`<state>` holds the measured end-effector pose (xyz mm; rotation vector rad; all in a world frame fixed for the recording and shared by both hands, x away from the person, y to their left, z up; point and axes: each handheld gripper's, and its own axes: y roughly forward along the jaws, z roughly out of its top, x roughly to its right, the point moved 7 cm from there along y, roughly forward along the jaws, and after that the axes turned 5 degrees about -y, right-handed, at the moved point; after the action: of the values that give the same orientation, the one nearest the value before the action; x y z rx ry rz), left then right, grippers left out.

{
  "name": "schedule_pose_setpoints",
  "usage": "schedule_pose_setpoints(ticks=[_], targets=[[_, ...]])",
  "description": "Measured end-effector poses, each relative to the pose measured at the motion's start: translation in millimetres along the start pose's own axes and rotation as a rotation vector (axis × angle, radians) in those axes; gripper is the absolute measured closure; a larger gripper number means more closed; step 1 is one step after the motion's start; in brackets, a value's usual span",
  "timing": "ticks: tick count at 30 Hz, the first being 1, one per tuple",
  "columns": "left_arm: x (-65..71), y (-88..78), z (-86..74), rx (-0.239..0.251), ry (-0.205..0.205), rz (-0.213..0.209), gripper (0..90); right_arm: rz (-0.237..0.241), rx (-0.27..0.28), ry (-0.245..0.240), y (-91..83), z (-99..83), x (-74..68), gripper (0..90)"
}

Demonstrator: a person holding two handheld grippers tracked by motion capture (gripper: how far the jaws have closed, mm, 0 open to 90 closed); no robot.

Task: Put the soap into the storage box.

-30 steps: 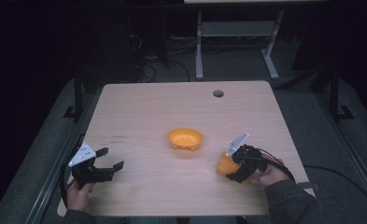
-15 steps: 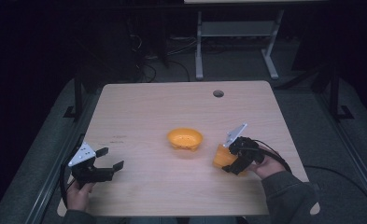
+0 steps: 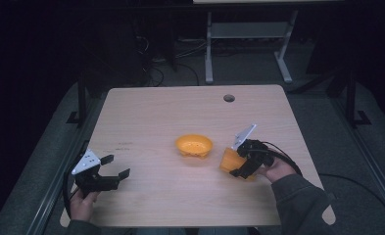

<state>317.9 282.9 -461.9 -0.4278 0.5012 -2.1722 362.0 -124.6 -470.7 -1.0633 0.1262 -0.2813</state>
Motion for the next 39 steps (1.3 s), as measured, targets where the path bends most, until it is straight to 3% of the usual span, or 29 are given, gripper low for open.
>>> schedule_pose_setpoints(ticks=[39], targets=[[-0.7, -0.8, 0.5, 0.006, -0.001, 0.001, 14.1, 0.02, 0.018, -0.058, -8.8, 43.9, 14.4, 20.5]])
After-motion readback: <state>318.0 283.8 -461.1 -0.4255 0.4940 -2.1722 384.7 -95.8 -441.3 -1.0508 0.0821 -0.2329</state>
